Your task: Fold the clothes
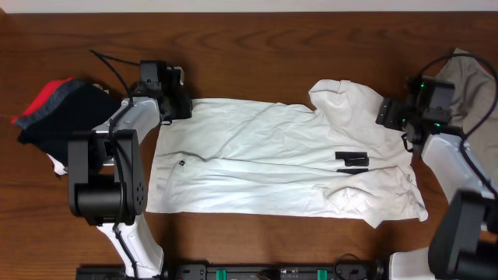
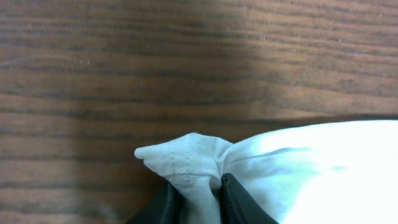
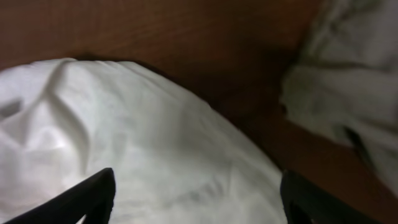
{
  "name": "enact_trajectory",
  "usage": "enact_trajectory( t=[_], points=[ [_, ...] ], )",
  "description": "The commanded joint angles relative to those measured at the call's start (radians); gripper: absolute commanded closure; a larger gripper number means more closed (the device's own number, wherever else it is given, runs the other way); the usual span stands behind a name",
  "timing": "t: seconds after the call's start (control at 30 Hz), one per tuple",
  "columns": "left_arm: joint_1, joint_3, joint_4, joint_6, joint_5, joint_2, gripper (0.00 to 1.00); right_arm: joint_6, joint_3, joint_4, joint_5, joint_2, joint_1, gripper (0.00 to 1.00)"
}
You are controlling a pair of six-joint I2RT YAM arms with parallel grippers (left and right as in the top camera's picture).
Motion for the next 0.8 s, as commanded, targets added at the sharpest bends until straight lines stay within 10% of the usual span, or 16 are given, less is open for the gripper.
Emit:
enact_trajectory(
  t=[0.0, 0.77],
  points=[
    [0.005, 0.008, -0.025, -0.002, 0.002, -0.011, 0.76, -0.123, 0.0, 0.065, -0.025, 0.081, 0.006, 0.14],
    [0.005, 0.008, -0.029, -0.006, 0.003, -0.011, 0.76, -0.203, 0.0, 0.353, -0.071, 0.349, 0.006, 0.25]
  ],
)
